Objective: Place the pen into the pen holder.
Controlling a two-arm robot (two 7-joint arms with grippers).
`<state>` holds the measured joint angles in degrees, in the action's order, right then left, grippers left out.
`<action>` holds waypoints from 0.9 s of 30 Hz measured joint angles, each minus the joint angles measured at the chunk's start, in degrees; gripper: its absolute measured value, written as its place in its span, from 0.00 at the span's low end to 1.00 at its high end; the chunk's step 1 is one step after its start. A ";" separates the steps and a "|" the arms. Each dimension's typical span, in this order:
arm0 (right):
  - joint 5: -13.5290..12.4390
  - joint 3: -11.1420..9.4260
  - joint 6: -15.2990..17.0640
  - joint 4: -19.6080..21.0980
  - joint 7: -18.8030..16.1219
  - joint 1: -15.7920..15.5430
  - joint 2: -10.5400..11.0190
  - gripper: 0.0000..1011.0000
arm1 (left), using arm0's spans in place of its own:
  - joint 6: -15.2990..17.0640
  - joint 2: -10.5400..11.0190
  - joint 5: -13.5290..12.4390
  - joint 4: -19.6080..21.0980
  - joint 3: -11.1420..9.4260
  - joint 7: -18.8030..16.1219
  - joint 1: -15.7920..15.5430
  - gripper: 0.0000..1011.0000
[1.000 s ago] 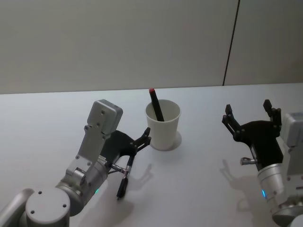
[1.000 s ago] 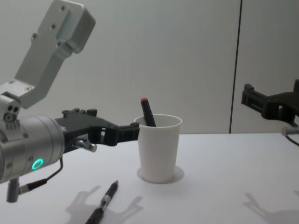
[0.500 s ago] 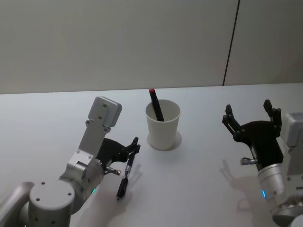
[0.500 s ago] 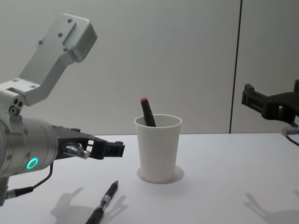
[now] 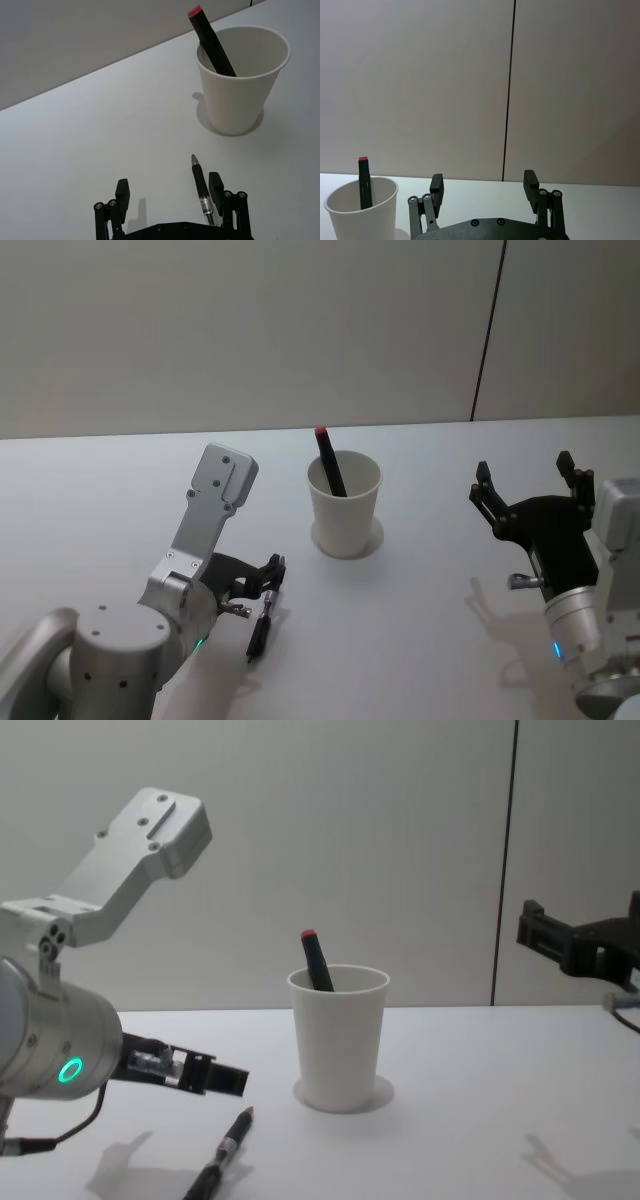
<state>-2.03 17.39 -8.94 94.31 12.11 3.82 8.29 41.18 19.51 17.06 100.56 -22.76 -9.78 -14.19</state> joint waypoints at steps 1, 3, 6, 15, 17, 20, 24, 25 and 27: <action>0.00 0.00 0.00 0.00 0.00 0.00 0.00 0.99 | 1.02 -0.18 0.29 0.04 0.08 -0.35 -0.07 0.99; 0.00 0.00 0.00 0.00 0.00 0.00 0.00 0.99 | 3.47 -0.79 1.09 0.19 0.36 -1.17 -0.27 0.99; 0.00 0.00 -0.01 0.00 -0.01 0.00 0.00 0.99 | 6.17 -1.58 2.24 0.45 0.78 -2.02 -0.46 0.99; 0.00 0.00 -0.01 0.00 -0.01 0.00 0.00 0.99 | 12.24 -3.28 5.70 1.16 1.84 -2.86 -0.56 0.99; 0.00 0.00 -0.01 0.00 0.00 0.00 0.00 0.99 | 13.36 -3.51 6.30 1.25 2.00 -2.70 -0.53 0.99; 0.00 0.00 -0.01 0.00 -0.01 0.00 0.00 0.99 | 14.21 -3.68 6.68 1.38 2.12 -2.32 -0.46 0.99; 0.00 0.00 -0.01 0.00 -0.01 0.01 0.00 0.99 | 15.56 -3.80 7.01 1.59 2.20 -1.09 -0.23 0.99; 0.00 0.00 -0.01 0.00 -0.01 0.01 0.00 0.99 | 15.77 -3.80 7.02 1.63 2.20 -0.78 -0.18 0.99; 0.00 0.00 -0.01 0.00 -0.01 0.00 0.00 0.99 | 16.22 -3.77 6.98 1.71 2.18 -0.09 -0.03 0.99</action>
<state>-2.03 17.39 -8.95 94.31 12.11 3.82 8.29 57.40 15.74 24.04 102.26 -20.58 -9.87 -14.21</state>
